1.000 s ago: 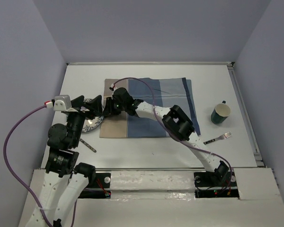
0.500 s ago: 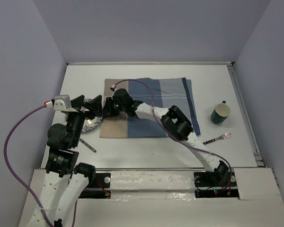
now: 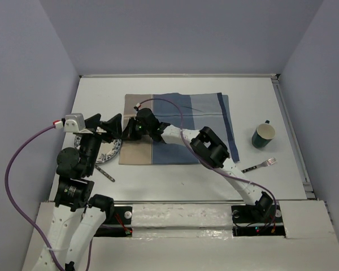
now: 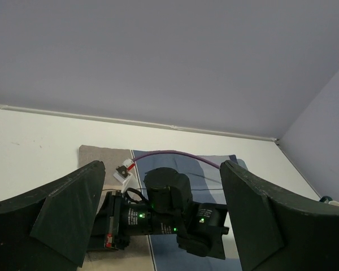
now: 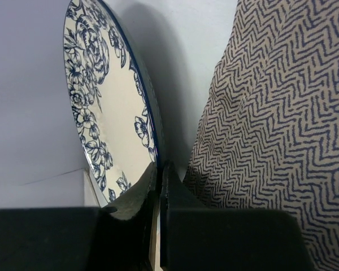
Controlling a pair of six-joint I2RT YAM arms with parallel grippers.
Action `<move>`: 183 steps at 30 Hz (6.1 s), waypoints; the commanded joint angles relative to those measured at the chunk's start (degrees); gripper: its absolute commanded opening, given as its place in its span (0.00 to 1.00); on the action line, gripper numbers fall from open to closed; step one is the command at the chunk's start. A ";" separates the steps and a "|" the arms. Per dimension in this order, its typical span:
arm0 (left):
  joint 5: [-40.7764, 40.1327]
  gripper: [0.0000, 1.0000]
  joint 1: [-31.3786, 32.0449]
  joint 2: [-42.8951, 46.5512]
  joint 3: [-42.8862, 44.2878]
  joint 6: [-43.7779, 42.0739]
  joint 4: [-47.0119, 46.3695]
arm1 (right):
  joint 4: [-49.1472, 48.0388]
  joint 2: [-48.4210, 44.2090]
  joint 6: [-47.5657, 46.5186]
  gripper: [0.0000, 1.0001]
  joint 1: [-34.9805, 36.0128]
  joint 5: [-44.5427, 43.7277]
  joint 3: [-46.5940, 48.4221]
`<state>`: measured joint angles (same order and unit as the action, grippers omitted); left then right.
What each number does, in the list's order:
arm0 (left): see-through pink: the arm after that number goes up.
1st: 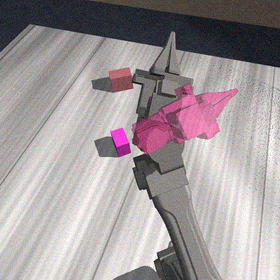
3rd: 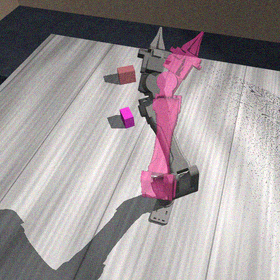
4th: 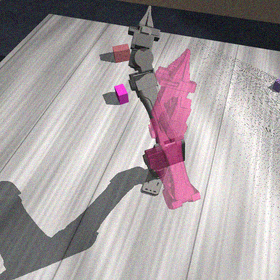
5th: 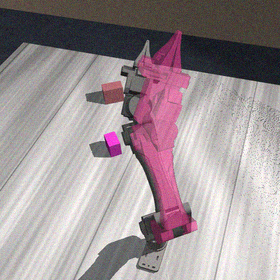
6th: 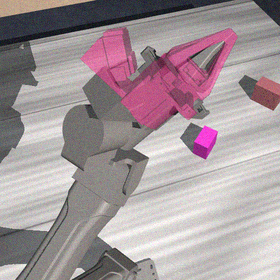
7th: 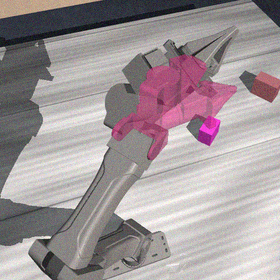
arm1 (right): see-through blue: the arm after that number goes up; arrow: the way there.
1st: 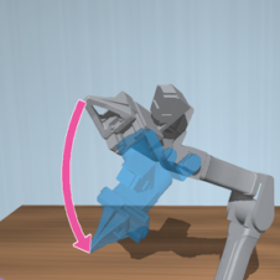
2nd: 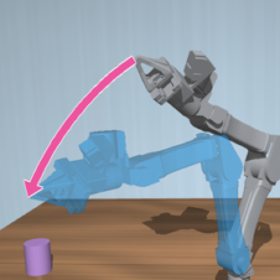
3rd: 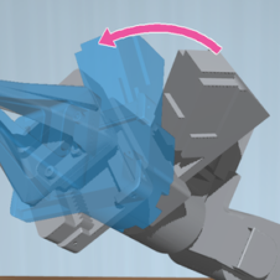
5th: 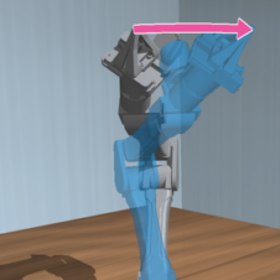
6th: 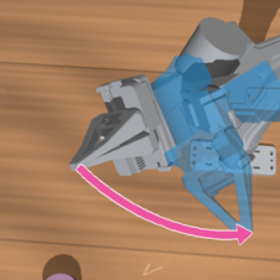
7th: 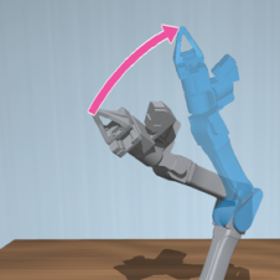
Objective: Set the dinner table for one person
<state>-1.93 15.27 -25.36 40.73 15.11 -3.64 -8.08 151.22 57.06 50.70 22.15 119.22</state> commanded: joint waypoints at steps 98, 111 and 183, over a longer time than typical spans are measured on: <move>5.09 0.94 -1.29 0.40 -0.04 -0.35 -1.46 | -1.00 -69.46 -23.12 0.68 -33.73 -15.89 -72.73; 7.03 0.99 4.77 1.19 0.23 -1.14 -1.46 | 22.82 -78.89 -39.03 0.62 -47.35 -51.76 -61.92; 5.45 0.99 2.31 -0.65 -0.21 -1.76 -1.81 | 21.17 -39.25 -64.26 0.00 -30.92 -33.84 -22.11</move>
<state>2.59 18.33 -25.47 40.51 14.00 -2.72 17.69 111.96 -3.33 19.22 -8.84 91.05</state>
